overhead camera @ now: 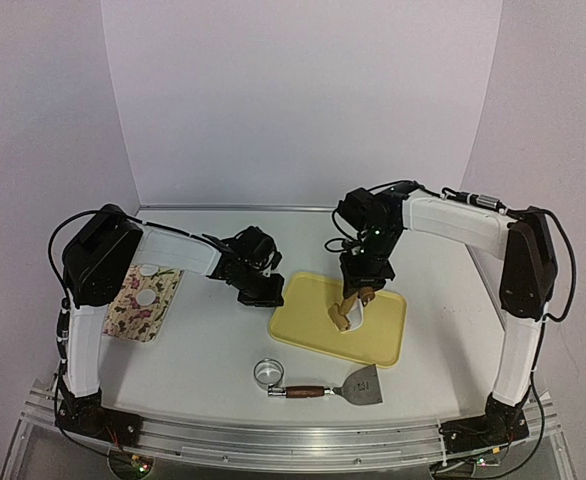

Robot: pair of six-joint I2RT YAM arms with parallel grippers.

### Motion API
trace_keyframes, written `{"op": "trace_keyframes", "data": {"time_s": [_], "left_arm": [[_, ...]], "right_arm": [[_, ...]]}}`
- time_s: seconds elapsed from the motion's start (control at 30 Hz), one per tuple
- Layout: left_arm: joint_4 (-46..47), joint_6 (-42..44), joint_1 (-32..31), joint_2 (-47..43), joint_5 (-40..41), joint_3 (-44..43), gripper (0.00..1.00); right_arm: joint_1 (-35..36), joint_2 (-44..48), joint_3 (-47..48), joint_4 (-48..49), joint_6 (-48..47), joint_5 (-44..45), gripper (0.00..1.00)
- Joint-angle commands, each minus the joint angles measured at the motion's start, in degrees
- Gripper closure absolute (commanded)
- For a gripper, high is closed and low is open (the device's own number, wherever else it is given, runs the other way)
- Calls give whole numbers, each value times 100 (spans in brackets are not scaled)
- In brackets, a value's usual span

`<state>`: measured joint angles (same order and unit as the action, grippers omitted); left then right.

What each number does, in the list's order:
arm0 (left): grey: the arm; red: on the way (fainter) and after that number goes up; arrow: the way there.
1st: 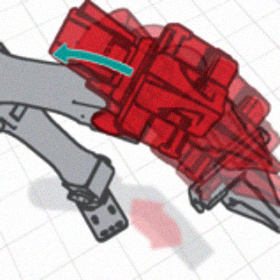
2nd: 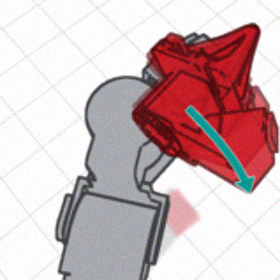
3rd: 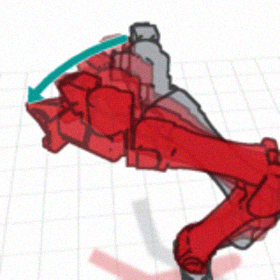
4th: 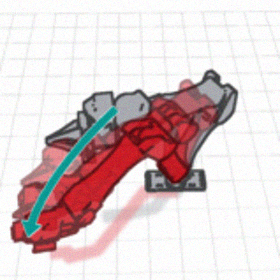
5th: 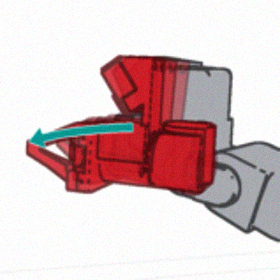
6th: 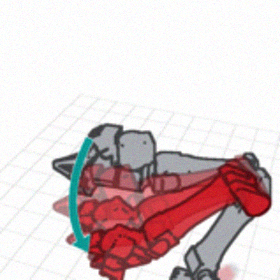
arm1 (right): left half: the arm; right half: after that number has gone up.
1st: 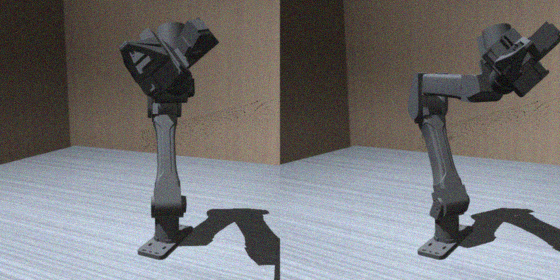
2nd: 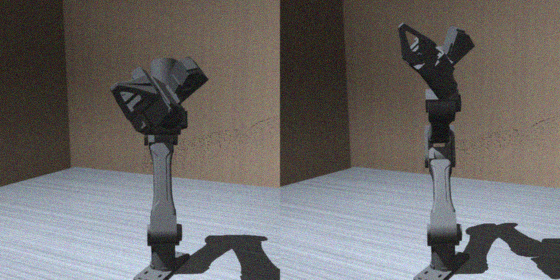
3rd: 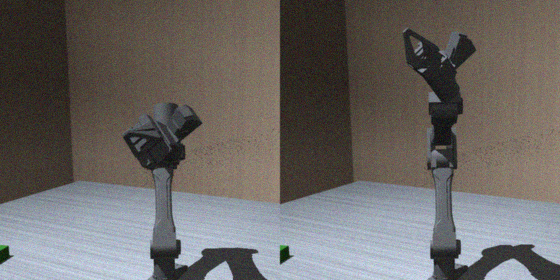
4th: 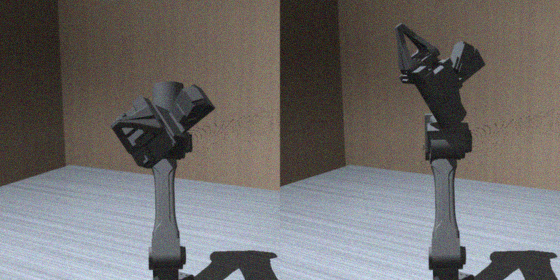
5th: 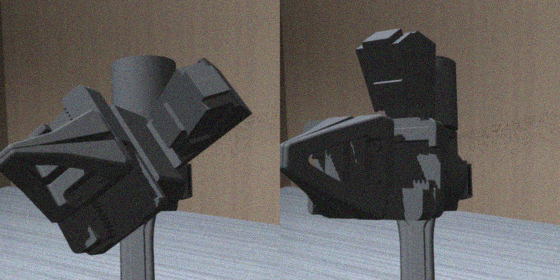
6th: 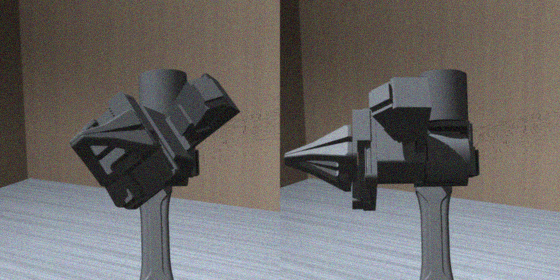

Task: Roll out the dumpling wrappers from the dough

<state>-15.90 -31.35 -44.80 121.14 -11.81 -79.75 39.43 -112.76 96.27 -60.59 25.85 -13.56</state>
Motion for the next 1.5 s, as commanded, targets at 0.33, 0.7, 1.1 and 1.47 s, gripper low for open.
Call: {"op": "trace_keyframes", "data": {"time_s": [0.33, 0.7, 1.1, 1.47], "left_arm": [[-553, 27, 6, 290, 78, 138, 100], [-632, 90, 6, 246, 221, 225, 100], [-693, 105, 15, 48, 503, 511, 100], [-806, 147, 46, 68, 600, 442, 100]], "right_arm": [[448, -674, 132, 93, 160, -353, 100], [409, -724, 279, -492, 134, 302, 100], [-765, -353, -161, -727, -260, 500, 100], [-1395, -312, -405, -728, -524, 854, 100]]}}
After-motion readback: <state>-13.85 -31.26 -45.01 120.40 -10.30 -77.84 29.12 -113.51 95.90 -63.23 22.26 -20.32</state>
